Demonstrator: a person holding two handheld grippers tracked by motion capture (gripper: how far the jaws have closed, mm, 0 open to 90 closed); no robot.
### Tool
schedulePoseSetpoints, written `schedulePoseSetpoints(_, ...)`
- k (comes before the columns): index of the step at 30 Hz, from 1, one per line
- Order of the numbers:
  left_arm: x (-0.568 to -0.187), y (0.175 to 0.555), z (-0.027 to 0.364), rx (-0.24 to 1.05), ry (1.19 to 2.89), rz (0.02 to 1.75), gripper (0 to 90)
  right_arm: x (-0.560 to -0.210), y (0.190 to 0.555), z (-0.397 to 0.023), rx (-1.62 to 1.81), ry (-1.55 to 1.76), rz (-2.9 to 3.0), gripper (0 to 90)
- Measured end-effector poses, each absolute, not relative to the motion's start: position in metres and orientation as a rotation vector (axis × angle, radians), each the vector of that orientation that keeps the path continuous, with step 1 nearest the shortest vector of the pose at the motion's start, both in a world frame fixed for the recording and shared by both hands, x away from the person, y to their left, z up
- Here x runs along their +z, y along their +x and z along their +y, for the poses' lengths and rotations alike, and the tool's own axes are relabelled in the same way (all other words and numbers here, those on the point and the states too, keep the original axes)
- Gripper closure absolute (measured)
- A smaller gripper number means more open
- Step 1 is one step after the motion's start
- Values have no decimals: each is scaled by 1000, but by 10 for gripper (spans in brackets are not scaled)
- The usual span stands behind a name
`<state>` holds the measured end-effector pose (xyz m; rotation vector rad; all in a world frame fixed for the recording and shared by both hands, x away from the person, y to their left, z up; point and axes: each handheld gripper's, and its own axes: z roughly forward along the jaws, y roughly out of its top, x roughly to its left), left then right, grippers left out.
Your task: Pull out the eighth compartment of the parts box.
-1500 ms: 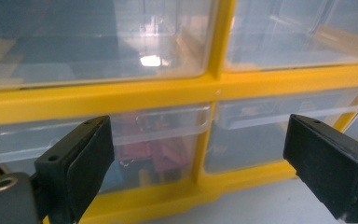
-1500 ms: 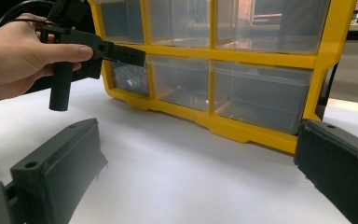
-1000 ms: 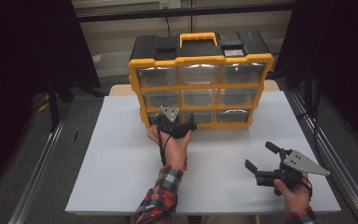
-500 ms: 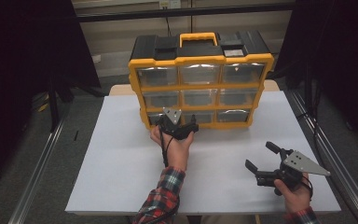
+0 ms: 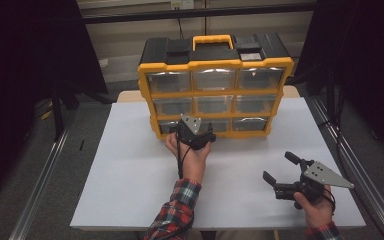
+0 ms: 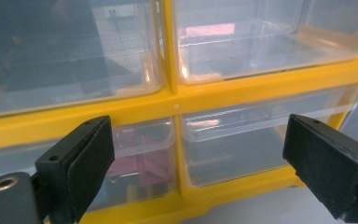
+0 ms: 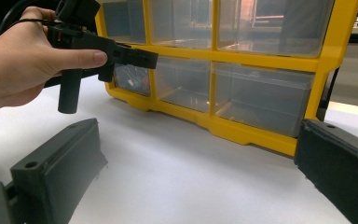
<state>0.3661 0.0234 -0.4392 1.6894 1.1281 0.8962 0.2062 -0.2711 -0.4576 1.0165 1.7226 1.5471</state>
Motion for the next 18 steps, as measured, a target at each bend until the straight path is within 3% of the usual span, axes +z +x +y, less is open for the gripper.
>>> schedulePoseSetpoints(11, -437, 358, 10, 1211, 1844, 903, 174, -458, 207, -271, 1551, 1015, 1724, 2)
schedulePoseSetpoints(18, -438, 353, -1, 1430, 1916, 715, 303, -458, 207, -271, 1548, 1015, 1724, 2)
